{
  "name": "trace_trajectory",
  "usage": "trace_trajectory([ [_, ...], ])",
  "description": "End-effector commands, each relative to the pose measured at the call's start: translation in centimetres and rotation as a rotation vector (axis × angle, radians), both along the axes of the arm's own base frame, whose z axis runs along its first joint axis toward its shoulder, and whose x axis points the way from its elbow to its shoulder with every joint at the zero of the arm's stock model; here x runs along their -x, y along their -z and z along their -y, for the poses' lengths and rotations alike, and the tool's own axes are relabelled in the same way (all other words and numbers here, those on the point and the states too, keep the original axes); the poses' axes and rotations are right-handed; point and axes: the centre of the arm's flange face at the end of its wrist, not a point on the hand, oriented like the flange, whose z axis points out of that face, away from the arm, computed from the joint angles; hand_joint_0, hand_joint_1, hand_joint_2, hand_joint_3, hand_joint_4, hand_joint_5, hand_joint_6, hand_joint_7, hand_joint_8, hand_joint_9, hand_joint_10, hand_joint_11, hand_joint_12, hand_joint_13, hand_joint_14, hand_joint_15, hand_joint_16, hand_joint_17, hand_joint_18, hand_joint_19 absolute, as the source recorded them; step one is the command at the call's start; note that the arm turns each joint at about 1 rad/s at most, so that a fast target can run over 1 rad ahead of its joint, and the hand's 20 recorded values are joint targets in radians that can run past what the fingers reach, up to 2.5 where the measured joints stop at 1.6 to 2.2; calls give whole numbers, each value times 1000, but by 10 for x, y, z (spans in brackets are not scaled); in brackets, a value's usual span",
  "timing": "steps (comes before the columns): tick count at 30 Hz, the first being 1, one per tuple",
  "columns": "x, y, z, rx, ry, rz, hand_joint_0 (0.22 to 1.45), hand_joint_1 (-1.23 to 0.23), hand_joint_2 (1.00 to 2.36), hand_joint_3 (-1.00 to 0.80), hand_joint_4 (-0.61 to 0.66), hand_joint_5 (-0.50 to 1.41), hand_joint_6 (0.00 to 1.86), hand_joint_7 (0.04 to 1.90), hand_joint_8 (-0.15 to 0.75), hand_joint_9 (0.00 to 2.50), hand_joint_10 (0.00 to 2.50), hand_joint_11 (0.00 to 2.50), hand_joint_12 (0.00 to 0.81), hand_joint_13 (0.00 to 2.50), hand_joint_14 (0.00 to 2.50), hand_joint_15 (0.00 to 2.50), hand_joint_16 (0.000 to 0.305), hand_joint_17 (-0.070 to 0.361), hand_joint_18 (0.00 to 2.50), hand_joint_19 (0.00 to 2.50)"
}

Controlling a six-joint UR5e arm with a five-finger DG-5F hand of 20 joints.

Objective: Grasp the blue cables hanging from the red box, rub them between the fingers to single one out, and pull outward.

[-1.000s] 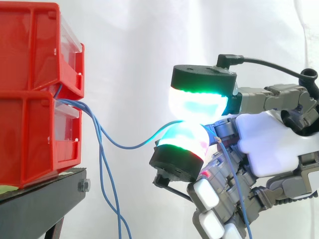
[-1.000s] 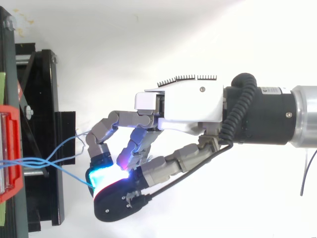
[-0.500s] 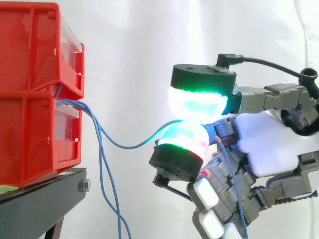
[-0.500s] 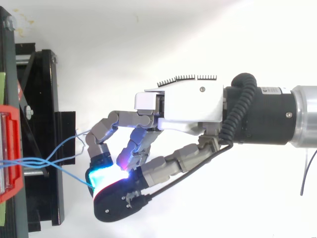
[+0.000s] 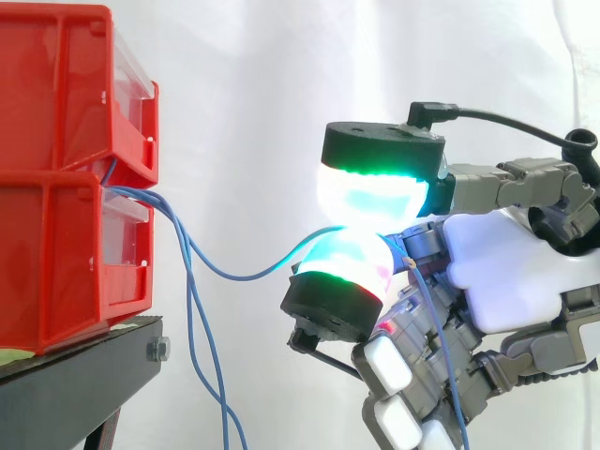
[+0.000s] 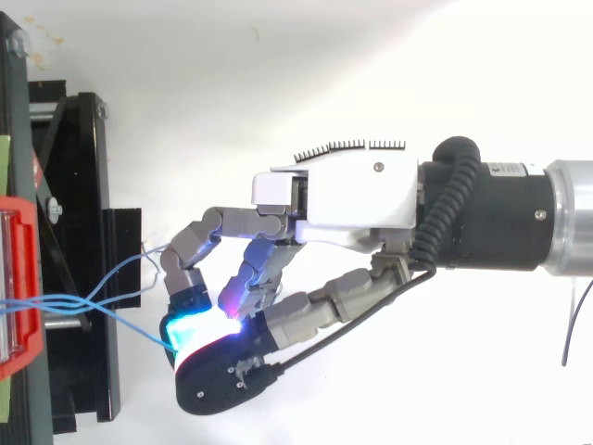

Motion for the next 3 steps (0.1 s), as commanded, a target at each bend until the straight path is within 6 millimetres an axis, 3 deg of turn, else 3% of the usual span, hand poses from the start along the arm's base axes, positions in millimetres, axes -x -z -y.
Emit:
trace_trajectory([
  [1, 0, 0, 0, 0, 0, 0, 666, -792, 1009, 103, -128, -134, 936, 1421, 303, 1077, 15, 557, 404, 936, 20, 577, 51, 114, 814, 564],
  [3, 0, -1, 0, 0, 0, 1, 667, -793, 1009, 103, -129, -134, 936, 1421, 305, 1079, 15, 560, 402, 935, 21, 572, 51, 114, 814, 563],
])
